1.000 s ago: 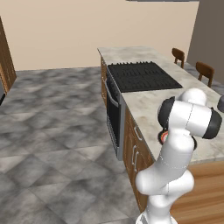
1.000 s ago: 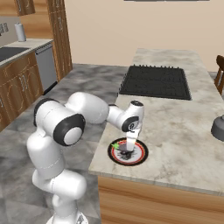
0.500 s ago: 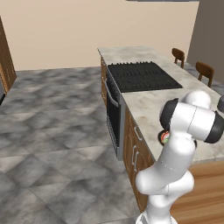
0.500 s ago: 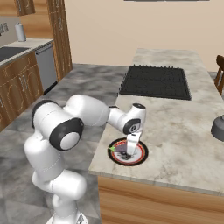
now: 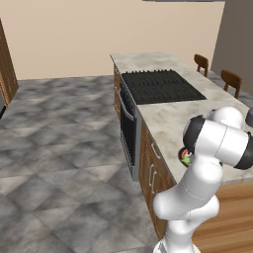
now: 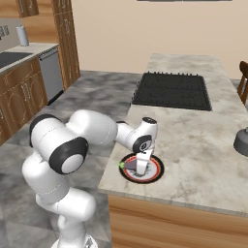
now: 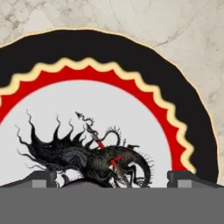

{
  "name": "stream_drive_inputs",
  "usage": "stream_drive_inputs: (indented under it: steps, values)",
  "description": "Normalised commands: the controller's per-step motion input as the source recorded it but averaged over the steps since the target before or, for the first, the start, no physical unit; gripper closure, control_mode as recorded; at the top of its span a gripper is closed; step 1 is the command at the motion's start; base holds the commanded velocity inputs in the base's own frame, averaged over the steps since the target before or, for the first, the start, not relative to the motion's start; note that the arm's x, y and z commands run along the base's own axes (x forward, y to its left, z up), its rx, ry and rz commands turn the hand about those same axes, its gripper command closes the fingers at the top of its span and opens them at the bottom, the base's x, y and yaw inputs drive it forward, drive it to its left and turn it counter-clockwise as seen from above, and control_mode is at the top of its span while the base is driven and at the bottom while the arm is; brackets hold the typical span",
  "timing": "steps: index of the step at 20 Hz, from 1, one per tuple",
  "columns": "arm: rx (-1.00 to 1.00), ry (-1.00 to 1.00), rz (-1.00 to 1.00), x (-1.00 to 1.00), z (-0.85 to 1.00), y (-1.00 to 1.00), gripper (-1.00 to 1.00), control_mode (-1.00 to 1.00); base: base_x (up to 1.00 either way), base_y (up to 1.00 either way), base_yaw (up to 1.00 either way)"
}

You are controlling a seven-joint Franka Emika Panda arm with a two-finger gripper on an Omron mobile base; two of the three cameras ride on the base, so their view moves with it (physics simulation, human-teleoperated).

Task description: Pick the eggplant from the counter and place it in the microwave. Then turn on the microwave.

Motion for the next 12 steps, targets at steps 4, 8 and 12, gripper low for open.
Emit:
stream_drive_inputs:
  steps: [4,8,12]
  values:
    - [0.0,0.0,-0.06,0.33,0.0,0.0,-1.0,-1.0,0.0,0.0,0.0]
    - [0.0,0.0,-0.03,0.12,0.0,0.01,-1.0,-1.0,0.0,0.0,0.0]
    - [0.0,0.0,0.0,-0.03,0.0,0.0,-1.0,-1.0,0.0,0.0,0.0]
